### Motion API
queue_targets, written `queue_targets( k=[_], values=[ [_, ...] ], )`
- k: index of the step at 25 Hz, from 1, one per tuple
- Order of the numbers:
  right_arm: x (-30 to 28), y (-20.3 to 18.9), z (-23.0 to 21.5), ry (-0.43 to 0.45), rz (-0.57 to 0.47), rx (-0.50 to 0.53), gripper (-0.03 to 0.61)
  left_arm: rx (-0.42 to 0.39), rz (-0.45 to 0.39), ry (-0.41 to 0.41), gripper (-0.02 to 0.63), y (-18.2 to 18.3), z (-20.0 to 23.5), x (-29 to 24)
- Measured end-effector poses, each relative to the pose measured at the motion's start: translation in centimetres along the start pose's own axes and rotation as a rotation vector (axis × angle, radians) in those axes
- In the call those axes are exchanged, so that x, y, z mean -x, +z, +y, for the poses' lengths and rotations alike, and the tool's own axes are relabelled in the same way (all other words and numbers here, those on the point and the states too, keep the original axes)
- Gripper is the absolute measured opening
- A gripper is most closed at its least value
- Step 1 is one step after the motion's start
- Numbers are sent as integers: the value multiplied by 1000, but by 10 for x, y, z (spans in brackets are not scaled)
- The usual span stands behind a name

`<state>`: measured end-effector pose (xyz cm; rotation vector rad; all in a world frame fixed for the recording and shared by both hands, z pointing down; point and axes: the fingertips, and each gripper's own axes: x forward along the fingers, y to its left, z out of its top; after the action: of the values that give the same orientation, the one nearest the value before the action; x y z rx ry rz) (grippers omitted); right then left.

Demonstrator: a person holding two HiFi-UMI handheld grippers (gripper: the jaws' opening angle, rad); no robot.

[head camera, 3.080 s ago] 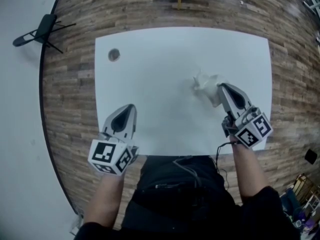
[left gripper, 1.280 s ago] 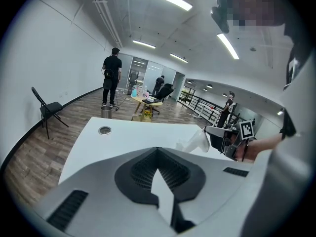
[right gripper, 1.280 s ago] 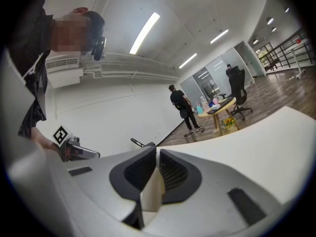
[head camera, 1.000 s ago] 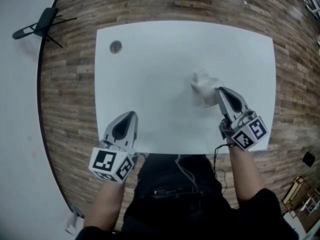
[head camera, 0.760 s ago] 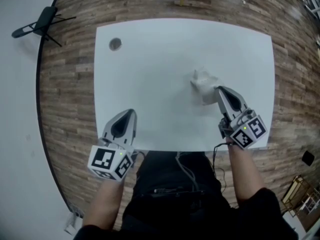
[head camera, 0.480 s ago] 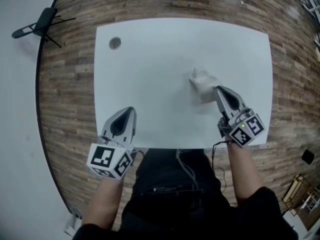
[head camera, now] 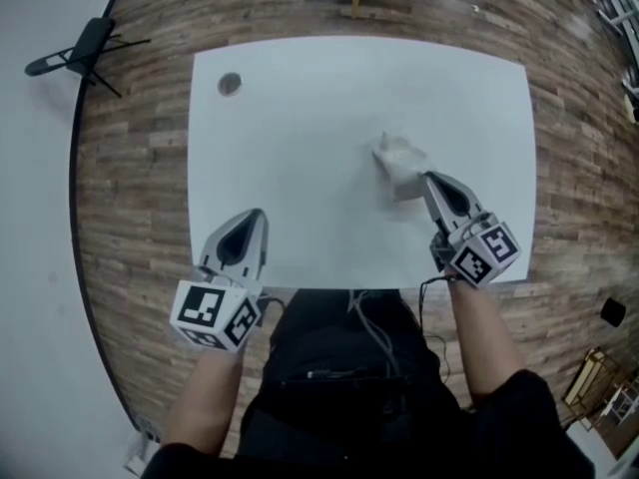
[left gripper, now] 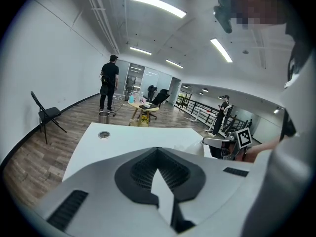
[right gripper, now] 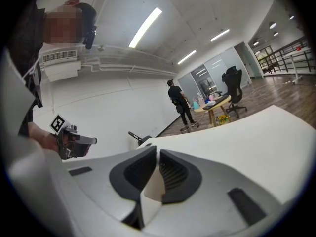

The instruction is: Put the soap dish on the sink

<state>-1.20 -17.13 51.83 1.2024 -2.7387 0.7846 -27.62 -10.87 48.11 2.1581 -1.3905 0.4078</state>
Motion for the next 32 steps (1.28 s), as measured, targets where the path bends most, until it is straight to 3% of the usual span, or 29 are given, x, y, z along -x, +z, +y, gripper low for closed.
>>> queue_targets(
  k=[16,32],
  values=[
    [20,-22,1,0,63,54,28,-33,-33,-6,-11,10,-24,15],
    [34,-40,-8,-23,87,61,28,-63,-22,-45,-11,10,-47,-2]
  ],
)
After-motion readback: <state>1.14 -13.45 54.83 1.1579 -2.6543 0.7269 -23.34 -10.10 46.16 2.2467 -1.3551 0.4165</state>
